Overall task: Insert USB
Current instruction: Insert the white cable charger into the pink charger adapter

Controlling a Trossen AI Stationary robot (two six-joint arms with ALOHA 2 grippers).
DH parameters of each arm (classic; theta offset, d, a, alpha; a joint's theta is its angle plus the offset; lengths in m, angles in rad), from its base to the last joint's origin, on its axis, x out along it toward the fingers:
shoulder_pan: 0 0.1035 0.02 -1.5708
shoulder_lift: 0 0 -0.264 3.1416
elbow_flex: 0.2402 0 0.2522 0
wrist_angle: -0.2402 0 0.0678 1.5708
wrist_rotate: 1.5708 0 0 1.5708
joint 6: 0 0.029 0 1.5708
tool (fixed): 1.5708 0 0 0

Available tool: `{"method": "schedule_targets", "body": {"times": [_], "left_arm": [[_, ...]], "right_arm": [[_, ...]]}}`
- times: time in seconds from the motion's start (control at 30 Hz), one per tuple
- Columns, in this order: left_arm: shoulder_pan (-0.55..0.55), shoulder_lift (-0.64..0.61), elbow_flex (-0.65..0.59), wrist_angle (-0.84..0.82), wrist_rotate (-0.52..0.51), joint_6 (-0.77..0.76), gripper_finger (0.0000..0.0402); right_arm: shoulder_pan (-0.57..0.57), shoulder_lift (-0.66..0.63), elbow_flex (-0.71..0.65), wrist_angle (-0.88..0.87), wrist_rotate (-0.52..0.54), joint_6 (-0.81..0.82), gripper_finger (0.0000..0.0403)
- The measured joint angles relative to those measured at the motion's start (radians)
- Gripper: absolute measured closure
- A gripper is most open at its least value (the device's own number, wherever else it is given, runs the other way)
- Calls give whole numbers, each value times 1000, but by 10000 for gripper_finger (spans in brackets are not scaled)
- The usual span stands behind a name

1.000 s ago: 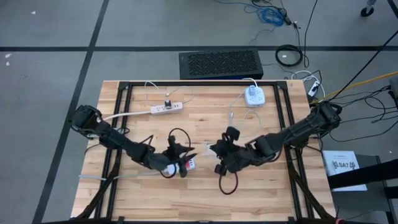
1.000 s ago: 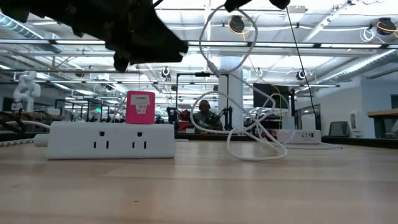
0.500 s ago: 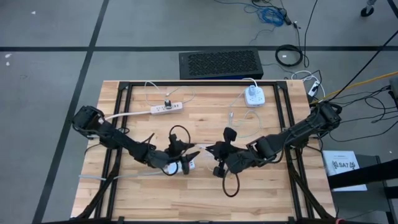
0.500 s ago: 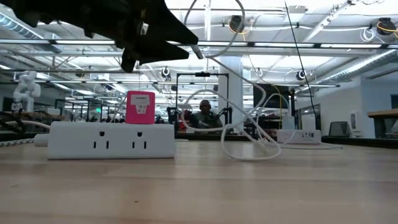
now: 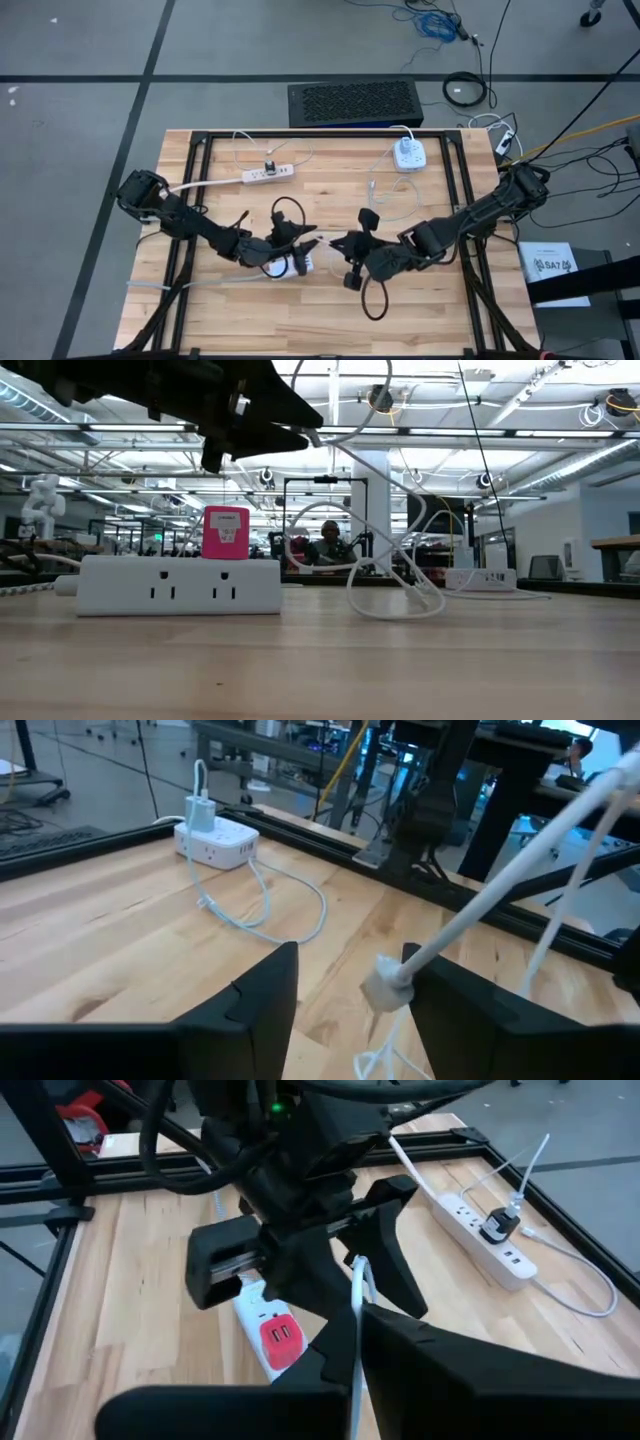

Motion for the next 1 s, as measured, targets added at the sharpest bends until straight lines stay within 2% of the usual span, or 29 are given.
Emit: {"method": "schedule_targets", "body": {"times": [0.17,0.27,0.37,0.4,0.83,0.93,1.0], "left_arm": [[-1,0,0,-1,-32,-1,247],[-3,0,0,-2,-62,8,299],[-7,0,0,-2,-62,54,369],[-11,0,0,-2,-63,69,379],[-59,-1,0,-13,-77,173,379],[-80,-27,0,-104,-76,171,379],[-96,-56,0,-216,-76,117,379]], "right_arm": [[7,0,0,2,9,0,403],[7,0,0,2,11,4,403],[7,0,0,0,13,5,403],[6,0,0,-1,13,5,403],[14,0,0,-109,-4,70,402],[20,0,0,-159,-5,105,388],[25,0,-1,-192,-5,110,372]]}}
